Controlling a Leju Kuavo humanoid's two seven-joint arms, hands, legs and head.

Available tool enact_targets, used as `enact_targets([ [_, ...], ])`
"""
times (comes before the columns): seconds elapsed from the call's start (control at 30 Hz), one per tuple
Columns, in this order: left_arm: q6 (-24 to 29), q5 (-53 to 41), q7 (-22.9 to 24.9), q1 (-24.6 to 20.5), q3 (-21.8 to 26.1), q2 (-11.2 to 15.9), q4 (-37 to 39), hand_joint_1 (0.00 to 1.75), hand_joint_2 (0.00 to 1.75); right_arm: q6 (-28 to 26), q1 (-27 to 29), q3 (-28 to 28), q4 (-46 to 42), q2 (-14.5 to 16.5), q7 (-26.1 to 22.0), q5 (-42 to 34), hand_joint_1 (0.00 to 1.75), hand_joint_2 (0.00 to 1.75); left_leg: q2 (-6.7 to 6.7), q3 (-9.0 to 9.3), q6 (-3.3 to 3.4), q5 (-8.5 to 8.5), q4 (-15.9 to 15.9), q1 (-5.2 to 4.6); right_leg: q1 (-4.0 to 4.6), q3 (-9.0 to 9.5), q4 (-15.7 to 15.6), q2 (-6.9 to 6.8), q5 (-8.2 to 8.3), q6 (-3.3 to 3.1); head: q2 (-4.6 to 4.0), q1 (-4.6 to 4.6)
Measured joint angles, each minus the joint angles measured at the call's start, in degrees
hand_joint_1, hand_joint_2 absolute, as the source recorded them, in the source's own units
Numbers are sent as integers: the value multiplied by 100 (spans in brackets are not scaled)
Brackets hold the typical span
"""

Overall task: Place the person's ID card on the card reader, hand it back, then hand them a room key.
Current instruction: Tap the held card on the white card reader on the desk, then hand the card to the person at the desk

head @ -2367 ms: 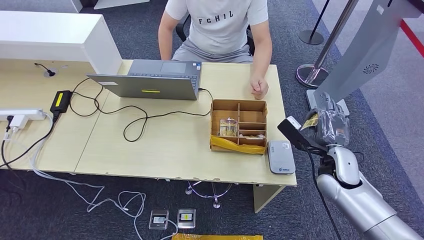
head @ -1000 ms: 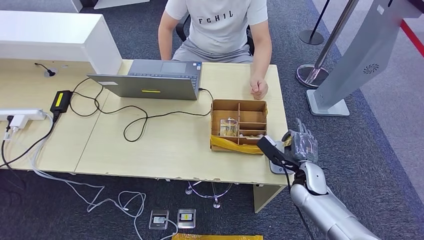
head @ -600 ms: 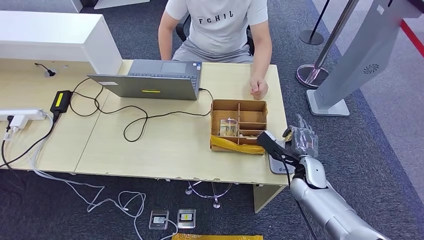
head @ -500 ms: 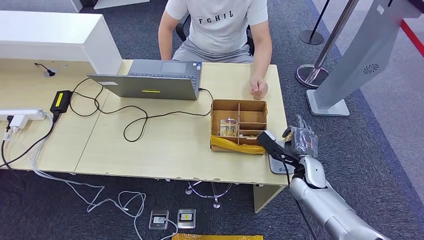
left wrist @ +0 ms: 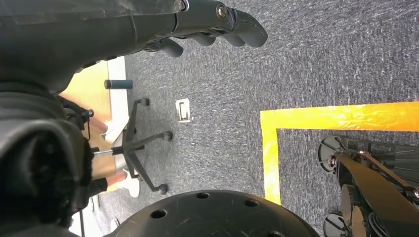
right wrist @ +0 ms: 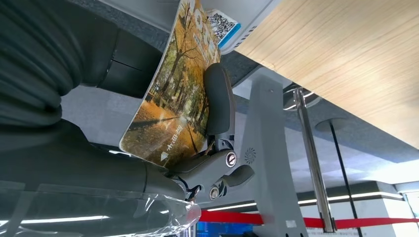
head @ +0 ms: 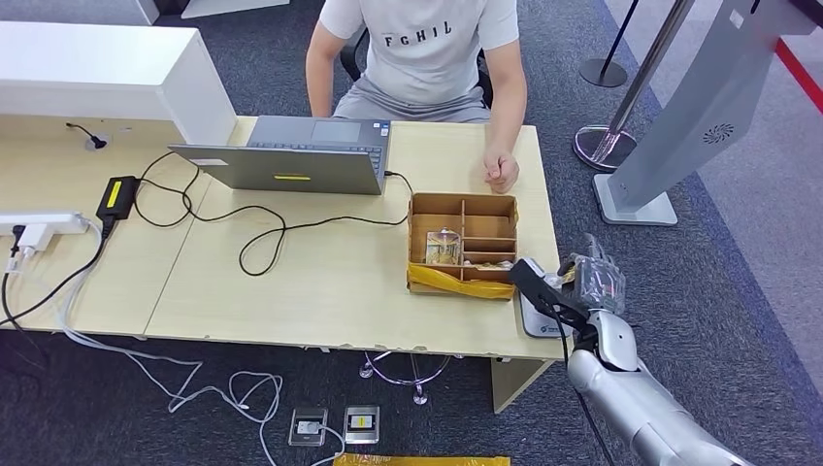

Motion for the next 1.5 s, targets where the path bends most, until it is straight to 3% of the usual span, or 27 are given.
enact_targets([
  [0.43, 2, -9, 18, 2, 0, 0, 0, 0, 0, -30, 9, -58, 187, -96, 55, -79, 175, 175, 14, 17, -2, -2, 0, -1, 0, 11, -1, 14, 1, 1, 0, 1],
  [0.83, -32, -14, -79, 2, 0, 0, 0, 0, 0, -61, 3, -142, 133, -43, -364, -249, 175, 175, 13, 14, -2, -2, 0, 0, 0, 16, 0, 13, 3, 2, 0, 1],
  [1.2, -61, -88, -79, 1, -2, 3, 0, 0, 0, 14, -112, -142, -359, -1, -101, -5, 175, 175, 10, 11, -2, -2, 0, -1, -1, 13, 0, 12, 3, 2, 0, 1],
  [1.4, -73, -299, -79, 1, -21, 26, 0, 0, 0, 517, -691, -144, -1056, -184, 709, 589, 175, 175, 11, 12, -2, 1, 0, -2, -2, 10, 0, 13, 5, 2, 0, 0],
  [1.5, -94, -399, -66, 0, -46, 42, 0, 0, 0, 781, -1016, -152, -1408, -273, 883, 762, 175, 175, 12, 13, -2, 2, 0, -2, -1, 11, 0, 13, 5, 2, 0, 1],
])
